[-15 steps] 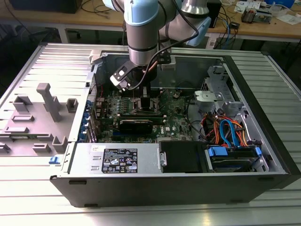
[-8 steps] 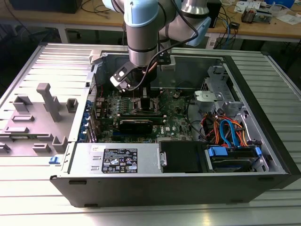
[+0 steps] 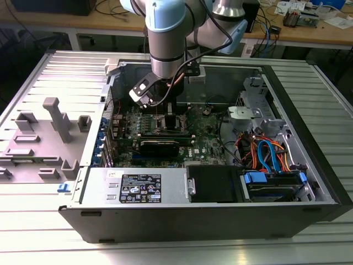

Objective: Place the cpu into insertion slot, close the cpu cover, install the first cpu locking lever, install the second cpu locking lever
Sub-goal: 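Place the cpu into insertion slot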

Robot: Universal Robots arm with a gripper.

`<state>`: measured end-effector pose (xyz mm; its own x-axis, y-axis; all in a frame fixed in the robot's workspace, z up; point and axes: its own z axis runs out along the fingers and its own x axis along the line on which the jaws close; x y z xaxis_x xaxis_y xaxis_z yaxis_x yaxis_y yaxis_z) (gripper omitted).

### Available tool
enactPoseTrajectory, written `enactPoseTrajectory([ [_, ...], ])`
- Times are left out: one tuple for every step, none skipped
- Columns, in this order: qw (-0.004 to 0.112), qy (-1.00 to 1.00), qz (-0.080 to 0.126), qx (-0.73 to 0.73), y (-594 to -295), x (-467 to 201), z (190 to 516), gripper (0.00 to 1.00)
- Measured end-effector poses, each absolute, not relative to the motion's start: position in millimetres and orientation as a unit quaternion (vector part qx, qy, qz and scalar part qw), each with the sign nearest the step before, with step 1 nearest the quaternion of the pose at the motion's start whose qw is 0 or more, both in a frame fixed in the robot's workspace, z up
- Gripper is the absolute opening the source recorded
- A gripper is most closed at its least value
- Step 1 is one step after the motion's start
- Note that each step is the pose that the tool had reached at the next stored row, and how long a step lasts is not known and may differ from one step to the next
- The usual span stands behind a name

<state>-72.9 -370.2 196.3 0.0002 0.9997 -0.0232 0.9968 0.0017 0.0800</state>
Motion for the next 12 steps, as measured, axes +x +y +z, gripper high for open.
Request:
enactPoseTrajectory([
  [0.037, 0.707, 0.020, 0.706, -370.2, -73.0, 196.1, 0.55],
  [0.037, 0.707, 0.020, 0.706, -370.2, -72.9, 196.1, 0.55],
  [0.036, 0.707, 0.020, 0.706, -370.1, -72.9, 196.0, 0.55],
  [0.037, 0.707, 0.020, 0.706, -370.1, -72.9, 195.9, 0.55],
  [0.036, 0.707, 0.020, 0.706, -370.1, -72.9, 195.9, 0.55],
  [0.036, 0.707, 0.020, 0.706, -370.1, -72.9, 195.9, 0.55],
  [0.036, 0.707, 0.020, 0.706, -370.1, -72.9, 195.9, 0.55],
  [0.036, 0.707, 0.020, 0.706, -370.1, -72.9, 195.9, 0.55],
  [0.036, 0.707, 0.020, 0.706, -370.1, -72.9, 195.9, 0.55],
  [0.036, 0.707, 0.020, 0.706, -370.1, -72.9, 196.1, 0.55],
  [0.036, 0.707, 0.021, 0.706, -370.0, -72.9, 196.5, 0.55],
  [0.036, 0.707, 0.021, 0.706, -370.0, -72.9, 196.8, 0.55],
])
